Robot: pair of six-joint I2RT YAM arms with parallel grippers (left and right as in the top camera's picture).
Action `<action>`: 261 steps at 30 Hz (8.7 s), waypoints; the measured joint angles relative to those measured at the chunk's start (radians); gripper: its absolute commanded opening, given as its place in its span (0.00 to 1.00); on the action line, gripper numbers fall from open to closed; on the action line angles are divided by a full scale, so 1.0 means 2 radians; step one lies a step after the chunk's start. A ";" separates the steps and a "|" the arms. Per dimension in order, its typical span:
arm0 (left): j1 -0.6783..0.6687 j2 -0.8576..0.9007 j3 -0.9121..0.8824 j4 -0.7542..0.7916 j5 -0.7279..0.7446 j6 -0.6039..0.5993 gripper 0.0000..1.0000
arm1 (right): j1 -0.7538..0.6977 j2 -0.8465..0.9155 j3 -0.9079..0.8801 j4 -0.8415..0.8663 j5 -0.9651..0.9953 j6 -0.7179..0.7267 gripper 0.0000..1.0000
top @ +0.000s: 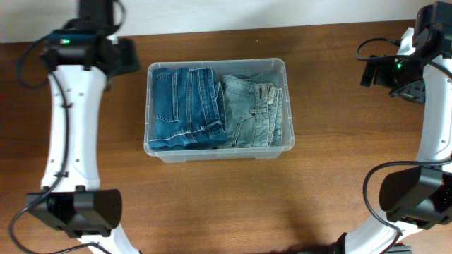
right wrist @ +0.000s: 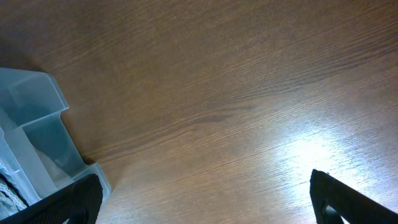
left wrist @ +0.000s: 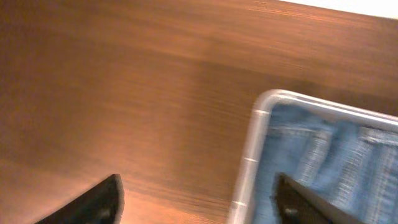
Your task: Pack container
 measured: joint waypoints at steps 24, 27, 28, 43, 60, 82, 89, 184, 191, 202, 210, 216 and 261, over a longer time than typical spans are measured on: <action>0.050 0.000 0.000 -0.015 -0.001 -0.001 0.99 | 0.000 0.000 0.000 0.000 0.000 0.000 0.98; 0.050 0.000 0.000 -0.015 -0.001 -0.001 0.99 | 0.000 0.000 0.000 0.000 0.000 0.000 0.99; 0.050 0.000 0.000 -0.015 -0.001 -0.001 0.99 | 0.000 0.000 0.000 0.000 0.000 0.000 0.98; 0.050 0.000 0.000 -0.015 -0.001 -0.001 0.99 | 0.064 -0.039 -0.001 0.001 0.002 0.000 0.99; 0.050 0.000 0.000 -0.015 -0.001 -0.002 0.99 | 0.346 -0.325 -0.001 0.000 0.002 -0.002 0.98; 0.050 0.000 0.000 -0.015 -0.001 -0.001 0.99 | 0.323 -0.688 -0.376 0.222 0.009 -0.002 0.99; 0.050 0.000 0.000 -0.015 -0.001 -0.001 0.99 | 0.259 -0.709 -0.489 0.412 0.008 -0.002 0.99; 0.050 -0.189 -0.002 -0.115 0.003 -0.001 0.99 | 0.155 -0.932 -1.014 0.697 0.007 -0.002 0.99; 0.050 -0.326 -0.080 -0.116 0.003 -0.001 0.99 | 0.154 -0.932 -1.014 0.696 0.007 -0.002 0.99; 0.050 -0.648 -0.484 0.041 0.017 -0.002 0.99 | 0.154 -0.932 -1.014 0.697 0.007 -0.002 0.98; 0.050 -0.809 -0.753 0.234 0.043 -0.002 0.99 | 0.153 -0.933 -1.014 0.696 0.007 -0.002 0.99; 0.050 -0.876 -0.899 0.437 0.079 -0.002 0.99 | 0.153 -0.933 -1.014 0.696 0.007 -0.002 0.98; 0.030 -0.963 -1.092 0.610 0.125 0.143 0.99 | 0.153 -0.933 -1.014 0.696 0.007 -0.002 0.98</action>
